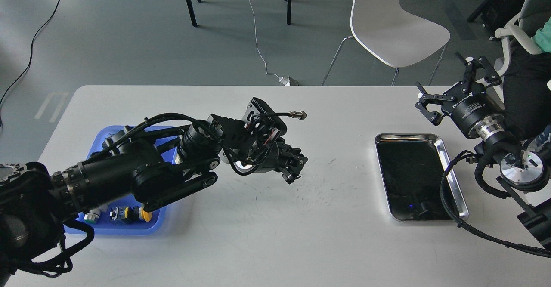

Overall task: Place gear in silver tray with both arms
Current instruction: 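Lift the black gear and carry it toward the table center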

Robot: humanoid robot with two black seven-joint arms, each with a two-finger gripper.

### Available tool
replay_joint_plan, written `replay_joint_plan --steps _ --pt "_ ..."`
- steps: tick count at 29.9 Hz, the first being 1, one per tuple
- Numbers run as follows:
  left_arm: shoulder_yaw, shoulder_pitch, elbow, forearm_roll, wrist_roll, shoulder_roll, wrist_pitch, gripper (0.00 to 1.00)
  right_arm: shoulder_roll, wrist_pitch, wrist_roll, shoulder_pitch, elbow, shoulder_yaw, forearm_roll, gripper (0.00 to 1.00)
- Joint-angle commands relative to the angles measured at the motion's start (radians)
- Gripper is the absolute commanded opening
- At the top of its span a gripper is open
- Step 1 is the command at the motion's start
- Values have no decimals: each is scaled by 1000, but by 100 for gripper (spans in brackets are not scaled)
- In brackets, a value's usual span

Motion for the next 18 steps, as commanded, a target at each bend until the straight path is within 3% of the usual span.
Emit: replay_joint_plan --steps 1,18 --pt "66 3 85 4 -6 -81 0 8 0 0 0 0 -1 -1 -1 99" --pt "93 26 169 -7 -6 -122 9 9 3 -2 0 -2 -3 -1 -6 99"
